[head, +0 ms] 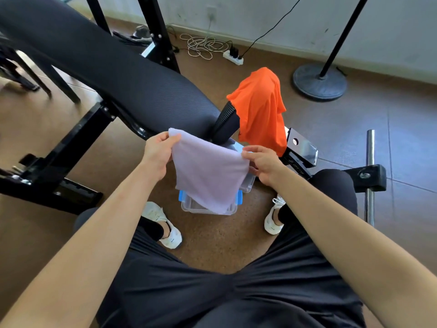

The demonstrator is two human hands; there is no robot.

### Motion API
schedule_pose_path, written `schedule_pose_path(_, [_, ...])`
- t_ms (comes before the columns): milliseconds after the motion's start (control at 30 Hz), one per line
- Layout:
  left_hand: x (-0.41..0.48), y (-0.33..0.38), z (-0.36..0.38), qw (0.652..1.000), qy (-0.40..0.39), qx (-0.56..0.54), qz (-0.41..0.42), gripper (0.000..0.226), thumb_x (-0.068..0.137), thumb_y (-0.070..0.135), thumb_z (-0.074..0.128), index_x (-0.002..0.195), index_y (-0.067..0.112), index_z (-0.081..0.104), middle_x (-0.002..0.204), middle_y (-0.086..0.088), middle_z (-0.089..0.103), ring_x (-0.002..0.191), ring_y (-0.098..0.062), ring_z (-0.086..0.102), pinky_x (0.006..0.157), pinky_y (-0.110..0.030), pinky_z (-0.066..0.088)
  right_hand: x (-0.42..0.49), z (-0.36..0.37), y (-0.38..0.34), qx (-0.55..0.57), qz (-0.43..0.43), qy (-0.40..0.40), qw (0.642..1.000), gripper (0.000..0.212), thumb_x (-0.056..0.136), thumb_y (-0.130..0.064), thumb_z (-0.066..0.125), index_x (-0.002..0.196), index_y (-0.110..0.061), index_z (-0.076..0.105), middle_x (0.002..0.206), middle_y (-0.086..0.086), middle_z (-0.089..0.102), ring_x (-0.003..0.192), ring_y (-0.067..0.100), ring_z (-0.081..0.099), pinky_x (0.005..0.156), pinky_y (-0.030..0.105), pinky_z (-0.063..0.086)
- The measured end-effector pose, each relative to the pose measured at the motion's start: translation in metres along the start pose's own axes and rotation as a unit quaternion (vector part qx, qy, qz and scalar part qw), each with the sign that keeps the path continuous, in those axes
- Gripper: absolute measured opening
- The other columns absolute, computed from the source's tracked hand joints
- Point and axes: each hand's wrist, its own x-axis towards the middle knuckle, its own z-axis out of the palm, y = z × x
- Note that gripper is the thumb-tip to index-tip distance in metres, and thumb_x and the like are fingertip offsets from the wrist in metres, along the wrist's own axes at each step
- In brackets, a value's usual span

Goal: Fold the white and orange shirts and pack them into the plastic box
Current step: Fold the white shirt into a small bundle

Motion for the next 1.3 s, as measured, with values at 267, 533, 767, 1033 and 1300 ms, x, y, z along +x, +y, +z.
schedule_pose_path(267, [0.01,-0.01,-0.006,0.997,0.057,0.023,-0.044,0.007,0.088,0.02,0.075,0.094,0.016,0.074,0.104,-0.007,0.074,0.104,-0.027,0.07,0.09,-0.043,0.06,0.007,-0.013,-0.032,-0.309,-0.269,0.005,0.912,0.021,0.086,-0.003,0.071,0.099,-0.019,0.075,0.084,-0.003,0.065,0.072,0.007,0.056,0.068,0.017,0.048])
schedule_pose_path(533, [0.0,-0.01,-0.018,0.987,0.0,0.157,0.04,0.045,0.078,0.014,0.084,0.119,0.021,0.065,0.104,-0.005,0.066,0.097,-0.018,0.063,0.083,-0.03,0.054,0.006,-0.007,-0.036,-0.521,-0.334,-0.021,0.785,0.033,0.085,-0.003,0.063,0.115,-0.011,0.075,0.11,0.011,0.069,0.106,0.028,0.062,0.082,0.031,0.044])
schedule_pose_path(767, [-0.017,-0.026,-0.018,0.874,-0.042,0.429,0.225,0.023,0.078,0.019,0.081,0.101,0.02,0.079,0.091,-0.002,0.075,0.086,-0.022,0.066,0.077,-0.031,0.049,0.007,-0.015,-0.023,-0.601,-0.35,0.014,0.718,0.007,0.087,-0.008,0.07,0.091,-0.009,0.077,0.091,0.01,0.06,0.082,0.032,0.061,0.065,0.033,0.037])
schedule_pose_path(1033, [-0.004,-0.022,-0.022,0.939,-0.1,0.257,0.208,0.009,0.089,0.015,0.075,0.097,0.013,0.073,0.119,-0.001,0.063,0.109,-0.013,0.06,0.095,-0.034,0.051,0.009,-0.032,-0.048,-0.481,-0.315,-0.031,0.818,0.017,0.074,-0.012,0.083,0.076,-0.011,0.066,0.085,0.007,0.064,0.075,0.016,0.053,0.066,0.029,0.039])
schedule_pose_path(1300, [-0.003,-0.022,-0.017,0.975,-0.078,0.142,0.152,0.015,0.093,0.022,0.071,0.095,0.008,0.07,0.082,-0.002,0.065,0.072,-0.01,0.055,0.067,-0.026,0.047,0.009,-0.043,-0.05,-0.24,-0.2,-0.121,0.942,0.013,0.089,-0.006,0.074,0.1,0.0,0.072,0.089,0.011,0.071,0.082,0.019,0.065,0.079,0.038,0.056])
